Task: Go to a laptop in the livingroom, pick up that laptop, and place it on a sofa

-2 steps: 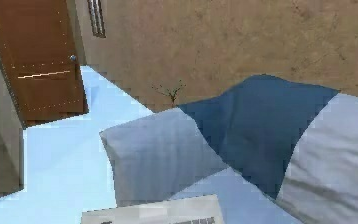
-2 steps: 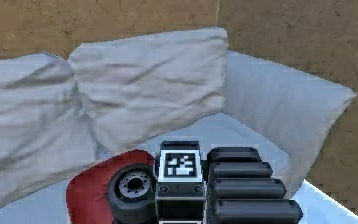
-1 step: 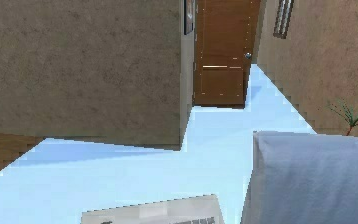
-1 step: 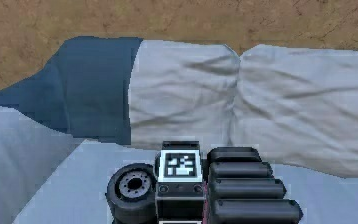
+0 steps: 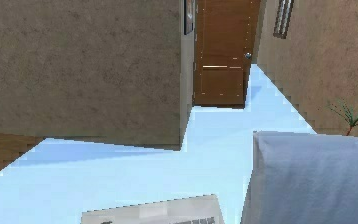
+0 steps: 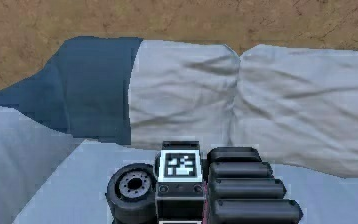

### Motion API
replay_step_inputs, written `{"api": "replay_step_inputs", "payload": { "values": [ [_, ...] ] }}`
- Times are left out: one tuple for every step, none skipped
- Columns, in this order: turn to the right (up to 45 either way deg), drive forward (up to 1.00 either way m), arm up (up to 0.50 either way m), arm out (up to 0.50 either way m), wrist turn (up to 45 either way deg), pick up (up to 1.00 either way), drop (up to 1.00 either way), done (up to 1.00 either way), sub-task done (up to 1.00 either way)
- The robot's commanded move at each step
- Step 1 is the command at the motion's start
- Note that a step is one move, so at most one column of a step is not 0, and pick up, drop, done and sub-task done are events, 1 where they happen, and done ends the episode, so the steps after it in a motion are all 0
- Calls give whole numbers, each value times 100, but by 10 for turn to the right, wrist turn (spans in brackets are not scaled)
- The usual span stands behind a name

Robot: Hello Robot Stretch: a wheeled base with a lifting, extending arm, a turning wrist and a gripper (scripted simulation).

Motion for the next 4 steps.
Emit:
{"api": "replay_step_inputs", "payload": {
  "values": [
    [0, 0, 0, 32, 0, 0, 0, 0, 0],
    [0, 0, 0, 0, 450, 0, 0, 0, 0],
    [0, 0, 0, 0, 450, 0, 0, 0, 0],
    [0, 0, 0, 0, 450, 0, 0, 0, 0]
  ]
}}
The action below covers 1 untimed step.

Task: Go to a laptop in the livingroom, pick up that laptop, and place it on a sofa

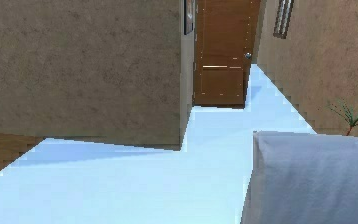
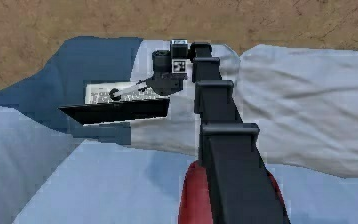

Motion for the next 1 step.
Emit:
{"api": "replay_step_inputs", "payload": {
  "values": [
    [0, 0, 0, 0, 450, 0, 0, 0, 0]
  ]
}}
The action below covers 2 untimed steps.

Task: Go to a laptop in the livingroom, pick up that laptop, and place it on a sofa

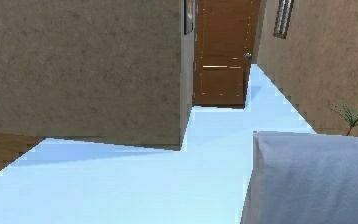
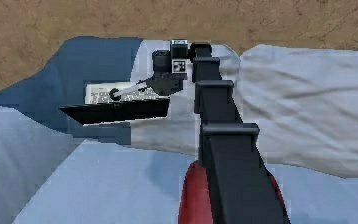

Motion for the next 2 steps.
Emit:
{"api": "replay_step_inputs", "payload": {
  "values": [
    [0, 0, 0, 0, 0, 0, 100, 0, 0],
    [0, 0, 0, -10, 0, 0, 0, 0, 0]
  ]
}}
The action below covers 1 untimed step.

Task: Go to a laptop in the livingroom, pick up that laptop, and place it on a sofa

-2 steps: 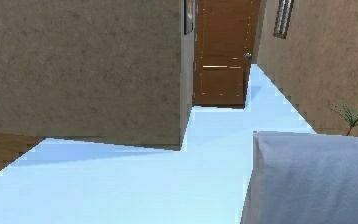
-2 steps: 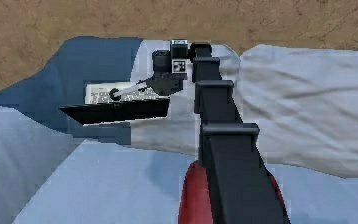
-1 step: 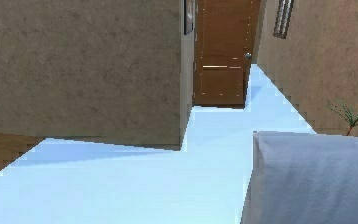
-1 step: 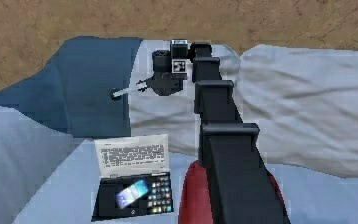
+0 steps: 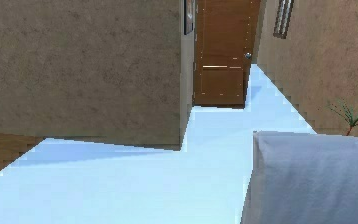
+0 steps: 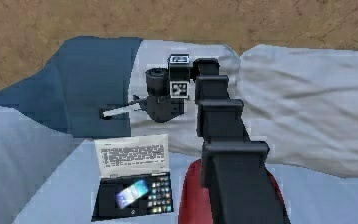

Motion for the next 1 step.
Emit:
{"api": "replay_step_inputs", "payload": {
  "values": [
    [0, 0, 0, 0, 0, 0, 0, 100, 0]
  ]
}}
